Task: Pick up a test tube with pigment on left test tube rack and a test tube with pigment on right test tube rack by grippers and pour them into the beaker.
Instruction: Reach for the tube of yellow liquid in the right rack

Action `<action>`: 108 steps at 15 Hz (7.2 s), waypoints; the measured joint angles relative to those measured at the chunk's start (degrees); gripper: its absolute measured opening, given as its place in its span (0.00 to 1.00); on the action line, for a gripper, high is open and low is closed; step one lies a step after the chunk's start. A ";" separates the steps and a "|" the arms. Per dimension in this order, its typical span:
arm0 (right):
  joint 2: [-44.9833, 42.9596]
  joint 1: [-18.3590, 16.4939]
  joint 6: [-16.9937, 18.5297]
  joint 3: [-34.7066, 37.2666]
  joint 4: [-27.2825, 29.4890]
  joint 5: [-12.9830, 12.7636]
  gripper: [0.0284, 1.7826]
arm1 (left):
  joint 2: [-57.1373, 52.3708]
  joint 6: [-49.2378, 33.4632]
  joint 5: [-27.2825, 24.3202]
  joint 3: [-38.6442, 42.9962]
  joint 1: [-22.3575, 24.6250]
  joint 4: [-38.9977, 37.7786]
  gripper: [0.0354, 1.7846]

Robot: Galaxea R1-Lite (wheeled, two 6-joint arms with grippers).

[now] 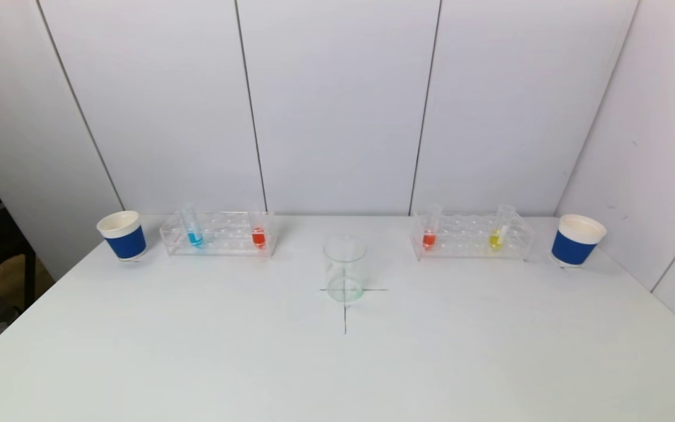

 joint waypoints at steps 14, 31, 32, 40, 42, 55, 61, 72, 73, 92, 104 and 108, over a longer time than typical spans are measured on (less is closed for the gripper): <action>28.89 0.29 0.11 -23.78 -4.11 0.11 0.99 | 0.00 0.02 0.00 0.00 0.00 -0.02 0.99; 75.40 2.35 3.58 -16.23 -45.69 0.18 0.99 | 0.00 0.00 0.00 0.00 0.02 -0.02 0.99; 78.29 2.57 3.57 -15.62 -48.95 0.09 0.99 | 0.00 0.00 0.00 0.00 0.02 0.00 0.99; 99.95 2.94 4.27 -13.08 -74.80 -1.10 0.99 | 0.00 0.00 0.00 0.00 0.00 0.00 0.99; 104.58 2.99 4.35 -13.14 -80.19 -1.46 0.99 | 0.00 0.00 -0.02 0.00 -0.02 0.00 0.99; 124.15 2.94 4.85 -18.98 -95.33 -3.61 0.99 | 0.00 0.00 0.00 0.00 0.00 0.00 0.99; 128.15 2.52 4.84 -21.97 -97.29 -3.83 0.99 | 0.00 -0.02 -0.02 0.00 0.00 0.00 0.99; 132.93 1.95 4.84 -26.60 -98.50 -5.40 0.99 | 0.00 0.02 -0.02 0.00 0.00 0.00 0.99; 133.11 1.95 4.84 -26.81 -98.50 -5.40 0.99 | 0.00 0.00 -0.02 0.00 0.00 0.00 0.99; 134.74 2.22 4.44 -33.23 -96.24 -5.42 0.99 | 0.00 0.00 0.00 0.00 0.00 0.00 0.99; 136.73 2.44 4.18 -37.67 -93.87 -5.58 0.99 | 0.00 0.00 -0.05 0.00 0.00 0.00 0.99; 136.83 2.30 4.21 -37.47 -93.90 -5.58 0.99 | 0.00 0.00 0.00 0.00 0.00 0.00 0.99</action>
